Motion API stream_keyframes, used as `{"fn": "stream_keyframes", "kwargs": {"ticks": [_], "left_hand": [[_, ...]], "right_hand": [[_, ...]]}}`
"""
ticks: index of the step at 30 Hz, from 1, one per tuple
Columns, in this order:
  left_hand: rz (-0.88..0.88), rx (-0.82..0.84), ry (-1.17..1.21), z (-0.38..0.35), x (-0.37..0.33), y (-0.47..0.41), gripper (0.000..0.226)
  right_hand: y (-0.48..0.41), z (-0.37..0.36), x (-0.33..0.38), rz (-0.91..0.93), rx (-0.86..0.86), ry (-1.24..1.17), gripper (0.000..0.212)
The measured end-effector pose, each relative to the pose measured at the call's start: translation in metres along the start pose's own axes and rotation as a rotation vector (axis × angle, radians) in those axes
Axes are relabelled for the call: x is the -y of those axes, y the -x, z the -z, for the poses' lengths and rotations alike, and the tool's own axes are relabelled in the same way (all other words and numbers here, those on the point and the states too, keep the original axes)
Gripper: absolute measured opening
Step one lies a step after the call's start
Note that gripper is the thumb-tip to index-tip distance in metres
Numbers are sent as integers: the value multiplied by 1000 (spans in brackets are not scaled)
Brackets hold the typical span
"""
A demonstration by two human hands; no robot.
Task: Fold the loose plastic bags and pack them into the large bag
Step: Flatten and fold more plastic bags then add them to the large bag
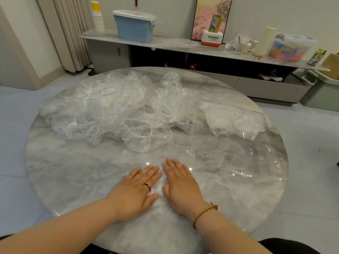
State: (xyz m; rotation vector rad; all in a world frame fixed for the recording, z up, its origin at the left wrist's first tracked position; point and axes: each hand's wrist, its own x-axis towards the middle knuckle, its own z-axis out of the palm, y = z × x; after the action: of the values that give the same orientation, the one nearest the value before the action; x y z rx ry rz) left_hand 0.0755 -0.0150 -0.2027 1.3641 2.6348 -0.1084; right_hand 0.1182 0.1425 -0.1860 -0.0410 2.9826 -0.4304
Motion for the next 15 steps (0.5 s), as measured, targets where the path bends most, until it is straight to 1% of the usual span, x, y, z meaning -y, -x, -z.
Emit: {"fn": "stream_keyframes", "kwargs": {"ticks": [2,3,4,5,6,7,8,9,10,11,12,13,15], "left_hand": [[49,16,-71,4,2,1,74],[74,9,-92,11,1,-1,83],[58,-36,-58,15,0,-4,100],[46,-117,0,11,2,-8,116],[61,-74,125,14,2,-7,128],[91,-41,260,22,2,-7,136],[126,-73,384,26,2,-7,132],[173,-146,504,30,3,-8,112],[216,-212,559,31,4,-9,83],[280,-241,580,35,6,-9,59],[344,-250,584,36,7,-10,51],[391,-216,578,37,6,-11,54],[467,-114,585,41,7,-15,60]], "right_hand": [[-1,2,0,6,14,4,106],[-1,3,0,11,23,7,106],[-2,3,-1,15,32,9,106],[-2,3,-2,19,36,0,105],[-1,4,-2,22,34,-15,103],[0,6,-2,20,20,-43,96],[1,8,-1,8,-4,-85,83],[3,11,-1,-7,-32,-124,68],[4,14,-2,-26,-75,-163,60],[6,16,-2,-47,-123,-191,58],[9,19,-2,-69,-168,-209,57],[11,21,-4,-91,-193,-220,55],[16,23,-7,-127,-198,-241,39]]}}
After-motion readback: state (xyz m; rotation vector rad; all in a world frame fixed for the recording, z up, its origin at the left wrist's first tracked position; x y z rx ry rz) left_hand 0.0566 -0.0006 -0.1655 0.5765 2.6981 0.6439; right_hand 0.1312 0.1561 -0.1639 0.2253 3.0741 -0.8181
